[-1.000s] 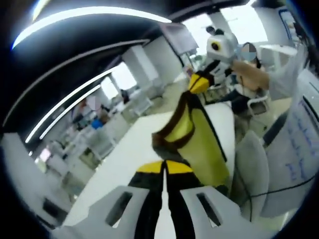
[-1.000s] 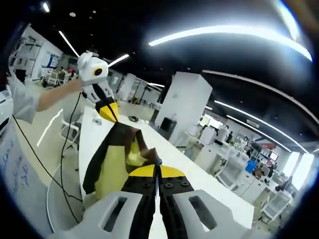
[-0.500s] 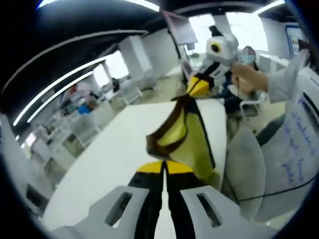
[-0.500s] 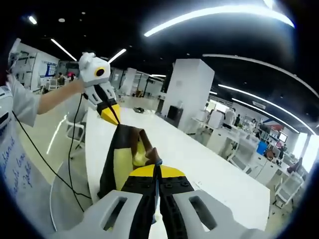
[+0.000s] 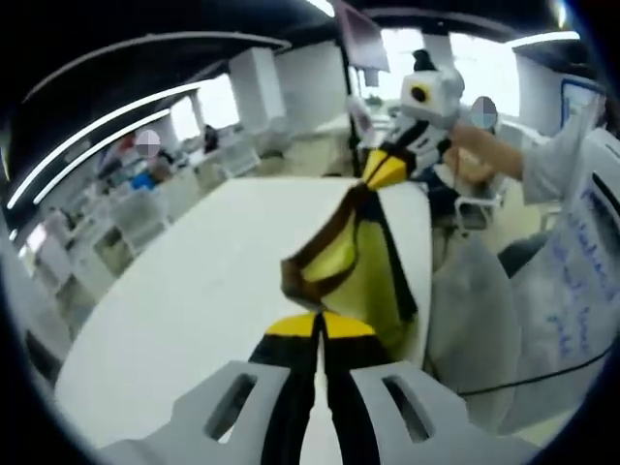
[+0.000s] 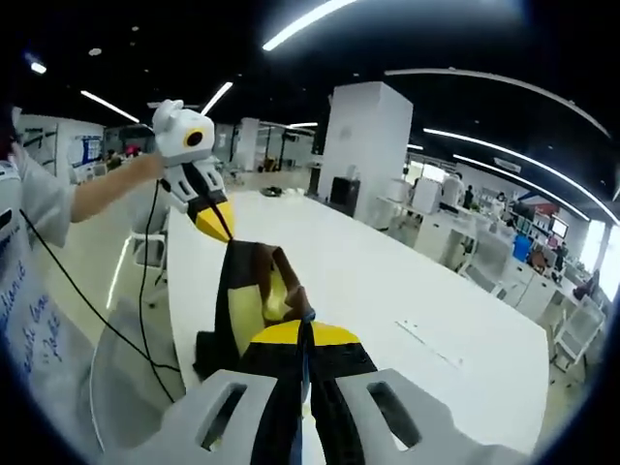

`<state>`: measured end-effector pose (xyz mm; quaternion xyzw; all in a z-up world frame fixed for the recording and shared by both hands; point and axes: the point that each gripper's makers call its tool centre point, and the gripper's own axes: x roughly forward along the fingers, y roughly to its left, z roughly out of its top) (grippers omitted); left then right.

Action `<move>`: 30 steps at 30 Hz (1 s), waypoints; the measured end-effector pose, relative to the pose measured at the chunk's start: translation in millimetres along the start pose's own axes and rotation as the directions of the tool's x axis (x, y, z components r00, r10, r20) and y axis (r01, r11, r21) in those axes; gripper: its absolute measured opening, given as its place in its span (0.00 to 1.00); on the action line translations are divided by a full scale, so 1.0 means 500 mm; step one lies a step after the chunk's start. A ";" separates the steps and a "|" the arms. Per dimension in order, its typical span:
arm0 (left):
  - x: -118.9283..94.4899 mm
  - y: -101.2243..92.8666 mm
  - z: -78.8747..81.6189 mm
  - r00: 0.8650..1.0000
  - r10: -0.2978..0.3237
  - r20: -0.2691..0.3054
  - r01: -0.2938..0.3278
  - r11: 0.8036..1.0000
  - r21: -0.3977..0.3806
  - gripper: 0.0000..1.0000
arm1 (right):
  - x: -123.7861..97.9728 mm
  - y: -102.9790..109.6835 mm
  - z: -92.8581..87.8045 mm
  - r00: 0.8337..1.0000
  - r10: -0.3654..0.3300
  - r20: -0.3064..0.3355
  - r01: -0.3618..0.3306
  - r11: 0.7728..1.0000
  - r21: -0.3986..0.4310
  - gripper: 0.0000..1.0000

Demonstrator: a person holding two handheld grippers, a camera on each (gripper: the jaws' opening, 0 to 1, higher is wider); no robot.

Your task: Fold the garment on the visible template until the final outline fits inside the template.

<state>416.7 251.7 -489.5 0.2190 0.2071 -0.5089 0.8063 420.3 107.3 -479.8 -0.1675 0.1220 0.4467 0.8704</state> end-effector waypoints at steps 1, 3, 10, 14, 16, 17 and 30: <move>0.005 0.003 -0.004 1.000 -0.003 -0.002 0.003 1.000 -0.005 0.00 | 0.005 -0.002 -0.005 1.000 0.002 -0.007 -0.002 1.000 0.002 0.01; 0.019 0.011 -0.015 1.000 -0.007 -0.007 0.007 1.000 -0.016 0.00 | 0.019 -0.007 -0.019 1.000 0.008 -0.024 -0.008 1.000 0.008 0.01; 0.059 0.059 -0.054 1.000 0.014 -0.027 -0.015 0.999 -0.049 0.00 | 0.070 -0.046 -0.061 0.998 -0.005 -0.066 0.007 1.000 0.021 0.01; 0.074 0.092 -0.072 0.999 0.032 -0.042 -0.035 0.997 -0.073 0.00 | 0.096 -0.078 -0.076 0.997 -0.030 -0.077 0.032 0.999 0.022 0.01; 0.082 0.109 -0.081 0.998 0.045 -0.050 -0.049 0.995 -0.082 0.00 | 0.112 -0.094 -0.082 0.996 -0.039 -0.082 0.041 0.999 0.025 0.01; 0.086 0.116 -0.086 0.997 0.051 -0.055 -0.055 0.995 -0.083 0.00 | 0.120 -0.104 -0.083 0.996 -0.039 -0.084 0.042 0.999 0.028 0.01; 0.161 0.206 -0.152 0.982 0.096 -0.163 -0.111 0.990 -0.088 0.00 | 0.220 -0.179 -0.137 0.984 -0.094 -0.153 0.100 0.995 0.030 0.01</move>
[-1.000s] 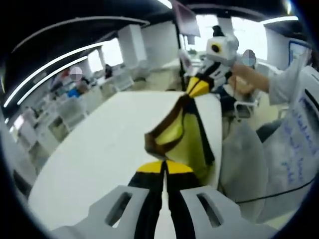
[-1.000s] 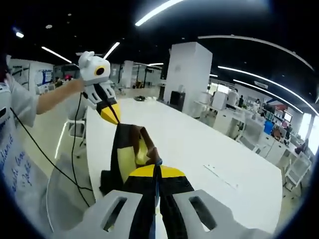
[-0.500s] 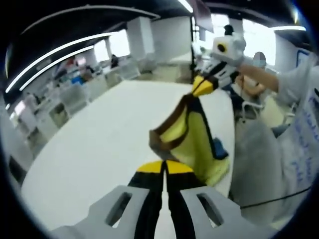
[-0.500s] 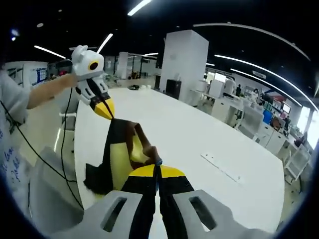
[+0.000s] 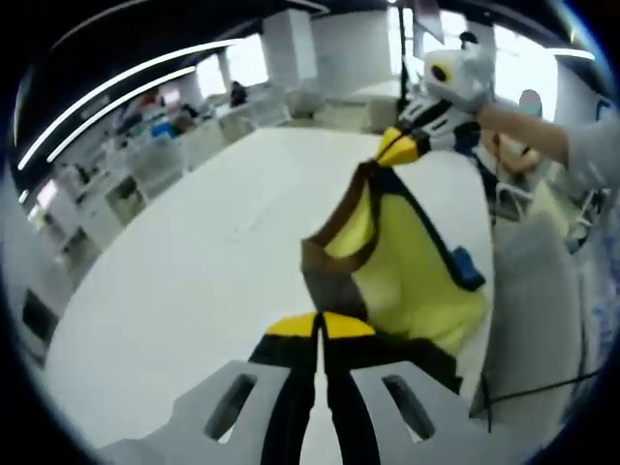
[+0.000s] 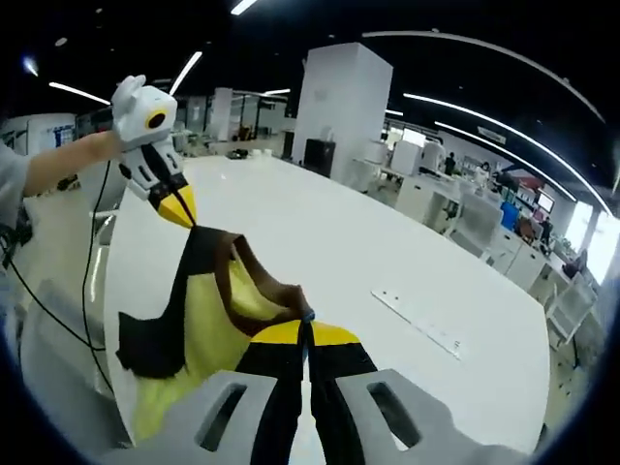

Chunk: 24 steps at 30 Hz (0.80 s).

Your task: Fold the garment on the visible template until the final outline fits inside the template.

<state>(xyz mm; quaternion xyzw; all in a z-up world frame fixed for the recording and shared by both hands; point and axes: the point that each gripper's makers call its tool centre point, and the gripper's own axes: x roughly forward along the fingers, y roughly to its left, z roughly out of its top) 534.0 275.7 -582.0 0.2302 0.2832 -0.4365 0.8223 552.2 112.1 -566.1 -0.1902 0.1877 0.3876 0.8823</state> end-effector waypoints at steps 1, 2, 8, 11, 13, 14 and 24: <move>0.010 0.011 -0.003 1.000 0.013 -0.011 -0.013 1.000 0.009 0.00 | 0.005 0.005 -0.005 1.000 -0.005 -0.004 0.005 1.000 0.003 0.01; 0.014 0.014 -0.003 1.000 0.014 -0.013 -0.014 1.000 0.007 0.00 | 0.011 0.002 -0.008 1.000 -0.007 -0.006 0.007 1.000 0.003 0.01; 0.060 0.041 -0.015 1.000 0.020 -0.018 -0.020 0.999 -0.035 0.00 | 0.058 -0.027 -0.032 0.999 -0.024 -0.041 0.024 1.000 -0.003 0.01; 0.079 0.046 -0.018 1.000 0.011 -0.014 -0.012 0.998 -0.068 0.00 | 0.087 -0.050 -0.044 0.998 -0.032 -0.055 0.032 0.999 -0.003 0.01; 0.093 0.058 -0.029 0.999 0.023 -0.037 -0.025 0.998 -0.063 0.00 | 0.102 -0.054 -0.056 0.997 -0.035 -0.064 0.035 0.999 0.004 0.01; 0.101 0.064 -0.038 0.998 0.030 -0.051 -0.033 0.998 -0.059 0.00 | 0.112 -0.054 -0.063 0.997 -0.036 -0.070 0.037 0.999 0.005 0.01; 0.152 0.076 -0.086 0.992 0.059 -0.108 -0.069 0.994 -0.086 0.00 | 0.183 -0.074 -0.124 0.990 -0.035 -0.133 0.038 0.999 0.018 0.01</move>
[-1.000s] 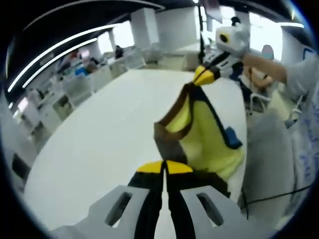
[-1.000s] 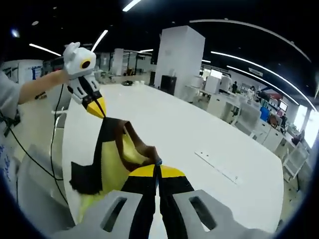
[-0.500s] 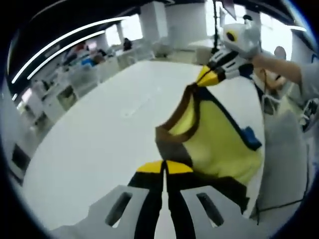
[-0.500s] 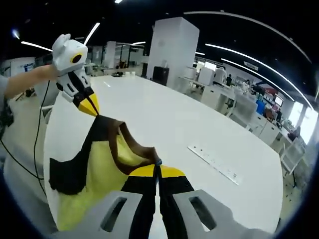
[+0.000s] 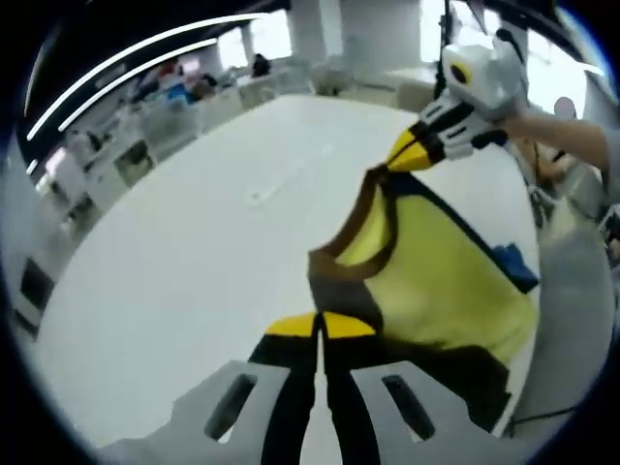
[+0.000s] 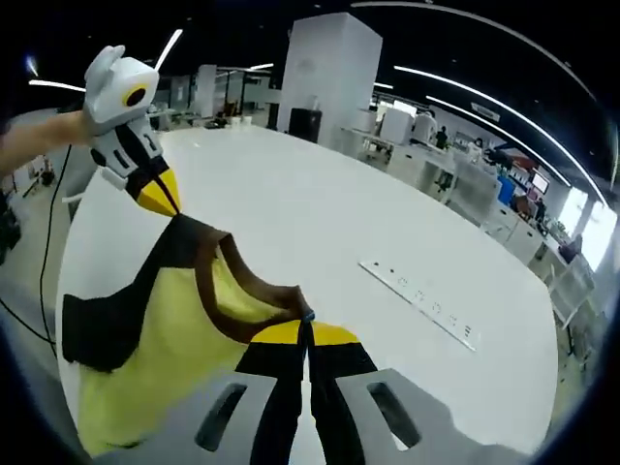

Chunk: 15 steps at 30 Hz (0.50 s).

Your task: Fold the garment on the visible template until the final outline fits inside the template.

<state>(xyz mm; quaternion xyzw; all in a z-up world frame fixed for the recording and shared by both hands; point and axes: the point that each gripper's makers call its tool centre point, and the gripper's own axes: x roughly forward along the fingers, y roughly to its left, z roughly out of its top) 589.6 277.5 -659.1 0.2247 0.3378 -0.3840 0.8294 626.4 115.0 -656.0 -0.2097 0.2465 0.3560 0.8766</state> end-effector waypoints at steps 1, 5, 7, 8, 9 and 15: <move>0.009 0.001 -0.006 1.000 0.002 -0.001 -0.002 1.000 -0.006 0.00 | 0.007 -0.001 -0.007 1.000 0.002 -0.004 -0.002 1.000 0.010 0.01; 0.026 -0.009 -0.027 1.000 -0.003 -0.012 0.003 1.000 -0.031 0.00 | 0.041 -0.008 -0.026 1.000 0.005 -0.030 -0.005 1.000 0.017 0.01; 0.037 -0.003 -0.034 1.000 -0.004 -0.024 0.003 0.999 -0.039 0.00 | 0.049 -0.011 -0.040 0.999 0.007 -0.040 -0.007 1.000 0.020 0.01; 0.053 0.012 -0.032 1.000 -0.005 -0.028 0.003 0.999 -0.042 0.00 | 0.054 -0.012 -0.044 0.999 0.009 -0.044 -0.008 1.000 0.023 0.01; 0.063 0.020 -0.035 0.999 -0.005 -0.033 0.003 0.999 -0.049 0.00 | 0.060 -0.012 -0.048 0.999 0.011 -0.050 -0.009 1.000 0.026 0.01; 0.101 0.046 -0.046 0.998 -0.014 -0.061 0.009 0.997 -0.076 0.00 | 0.094 -0.019 -0.077 0.996 0.021 -0.085 -0.018 0.999 0.036 0.01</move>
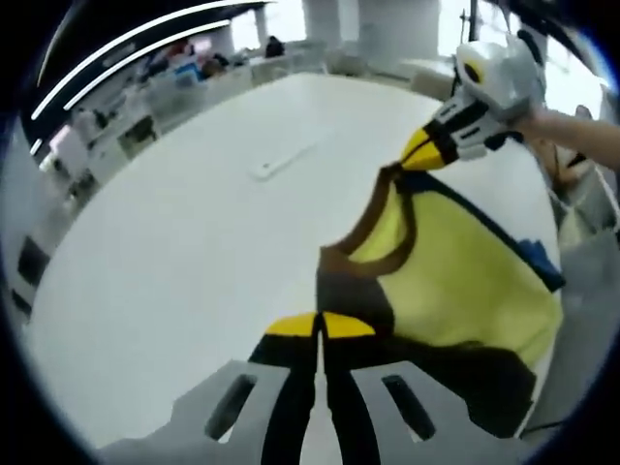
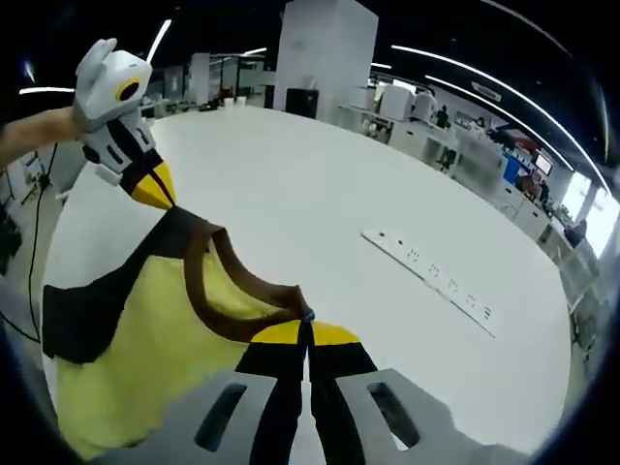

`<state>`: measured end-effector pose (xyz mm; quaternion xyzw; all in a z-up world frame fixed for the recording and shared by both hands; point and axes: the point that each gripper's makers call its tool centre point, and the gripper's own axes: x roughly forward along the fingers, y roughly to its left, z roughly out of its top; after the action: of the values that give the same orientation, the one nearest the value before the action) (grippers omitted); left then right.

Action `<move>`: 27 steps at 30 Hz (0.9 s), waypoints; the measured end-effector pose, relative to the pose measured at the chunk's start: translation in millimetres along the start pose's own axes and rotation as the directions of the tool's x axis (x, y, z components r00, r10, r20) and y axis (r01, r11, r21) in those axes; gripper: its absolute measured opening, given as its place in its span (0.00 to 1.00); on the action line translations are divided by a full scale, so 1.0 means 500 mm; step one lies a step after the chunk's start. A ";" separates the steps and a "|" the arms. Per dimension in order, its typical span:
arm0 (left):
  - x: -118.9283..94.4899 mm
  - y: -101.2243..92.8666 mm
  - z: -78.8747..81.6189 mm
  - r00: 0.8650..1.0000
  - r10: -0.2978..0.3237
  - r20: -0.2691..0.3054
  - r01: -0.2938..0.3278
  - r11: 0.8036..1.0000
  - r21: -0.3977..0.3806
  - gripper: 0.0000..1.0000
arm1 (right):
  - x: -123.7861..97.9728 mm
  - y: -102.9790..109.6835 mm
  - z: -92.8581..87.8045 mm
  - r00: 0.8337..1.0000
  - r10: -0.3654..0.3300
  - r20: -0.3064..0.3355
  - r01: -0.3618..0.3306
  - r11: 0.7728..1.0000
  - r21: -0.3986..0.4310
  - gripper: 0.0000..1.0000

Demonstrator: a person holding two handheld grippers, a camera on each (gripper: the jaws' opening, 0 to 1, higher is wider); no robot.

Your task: Fold the garment on the visible template until the final outline fits inside the template.

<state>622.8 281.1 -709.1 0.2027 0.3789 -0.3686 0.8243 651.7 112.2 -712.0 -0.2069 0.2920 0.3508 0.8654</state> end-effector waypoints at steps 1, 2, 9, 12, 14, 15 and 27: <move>0.001 -0.004 -0.005 1.000 0.001 -0.006 -0.001 1.000 -0.002 0.00 | 0.004 0.001 -0.004 1.000 0.002 -0.005 -0.002 1.000 0.003 0.01; 0.009 0.001 -0.009 1.000 0.003 -0.016 -0.003 1.000 -0.005 0.00 | 0.009 0.005 -0.008 1.000 0.002 -0.009 -0.002 1.000 0.006 0.01; 0.039 0.023 -0.041 0.997 0.015 -0.075 -0.015 1.000 0.006 0.00 | 0.045 0.003 -0.033 0.999 0.009 -0.042 -0.009 1.000 0.000 0.01; 0.051 0.026 -0.046 0.997 0.010 -0.078 -0.010 1.000 -0.002 0.00 | 0.060 -0.004 -0.048 0.998 0.010 -0.058 -0.010 1.000 0.006 0.01; 0.057 0.028 -0.048 0.997 0.009 -0.081 -0.009 1.000 0.002 0.00 | 0.067 -0.005 -0.053 0.998 0.011 -0.066 -0.011 1.000 0.010 0.01; 0.060 0.031 -0.051 0.996 0.009 -0.084 -0.009 1.000 0.000 0.00 | 0.073 -0.008 -0.055 0.998 0.011 -0.069 -0.010 1.000 0.010 0.01; 0.083 0.023 -0.078 0.992 0.017 -0.127 -0.019 1.000 -0.014 0.00 | 0.094 -0.011 -0.081 0.996 0.008 -0.092 -0.006 1.000 0.029 0.01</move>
<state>631.5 293.7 -765.1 0.2226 0.4314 -0.3448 0.8034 668.5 108.8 -771.8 -0.2096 0.3371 0.3398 0.8526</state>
